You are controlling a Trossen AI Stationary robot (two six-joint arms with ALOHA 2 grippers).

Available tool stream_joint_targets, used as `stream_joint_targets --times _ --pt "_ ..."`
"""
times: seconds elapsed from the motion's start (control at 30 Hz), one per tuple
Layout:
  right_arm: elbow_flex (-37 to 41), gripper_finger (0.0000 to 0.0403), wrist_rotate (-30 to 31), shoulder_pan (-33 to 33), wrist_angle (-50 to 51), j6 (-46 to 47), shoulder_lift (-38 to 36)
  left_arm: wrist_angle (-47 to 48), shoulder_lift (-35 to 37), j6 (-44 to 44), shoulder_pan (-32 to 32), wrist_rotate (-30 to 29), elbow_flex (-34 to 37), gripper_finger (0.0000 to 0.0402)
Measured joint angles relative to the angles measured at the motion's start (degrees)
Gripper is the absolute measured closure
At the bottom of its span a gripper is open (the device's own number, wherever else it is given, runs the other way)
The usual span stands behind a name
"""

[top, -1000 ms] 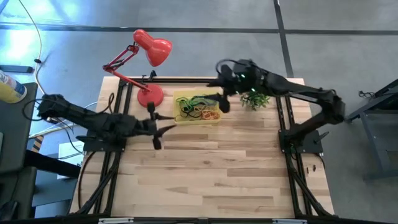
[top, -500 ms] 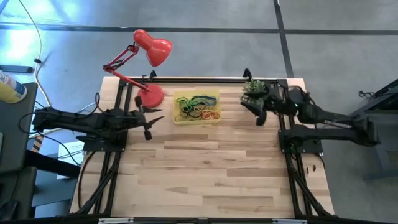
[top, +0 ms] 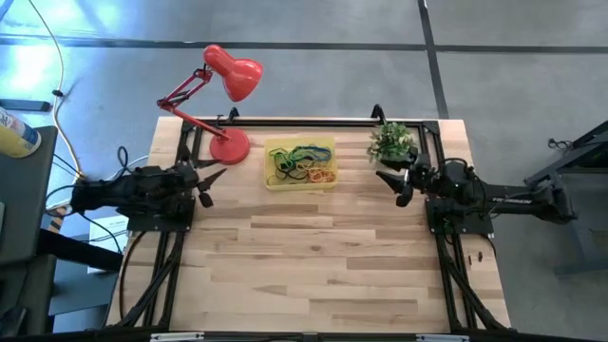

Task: Pick and place rubber bands into bin
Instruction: Return to Home Position

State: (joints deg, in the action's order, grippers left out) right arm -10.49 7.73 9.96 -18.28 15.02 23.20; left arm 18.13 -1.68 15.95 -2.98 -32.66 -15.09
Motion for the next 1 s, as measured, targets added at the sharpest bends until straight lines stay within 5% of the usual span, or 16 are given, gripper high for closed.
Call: stream_joint_targets --times 0.4,0.87,1.0 --pt "8.1 0.019 2.6 -4.5 -0.4 2.9 -13.2 6.9 1.3 -3.9 0.0 -3.4 -1.0 0.0277" --pt "9.9 0.0187 18.3 -16.7 10.7 4.0 -20.0 12.3 1.3 -8.8 0.0 -2.1 0.3 0.0277" --pt "9.9 0.0186 20.3 -18.9 10.6 5.2 -20.3 3.5 1.3 -9.6 0.0 -3.9 6.1 0.0277"
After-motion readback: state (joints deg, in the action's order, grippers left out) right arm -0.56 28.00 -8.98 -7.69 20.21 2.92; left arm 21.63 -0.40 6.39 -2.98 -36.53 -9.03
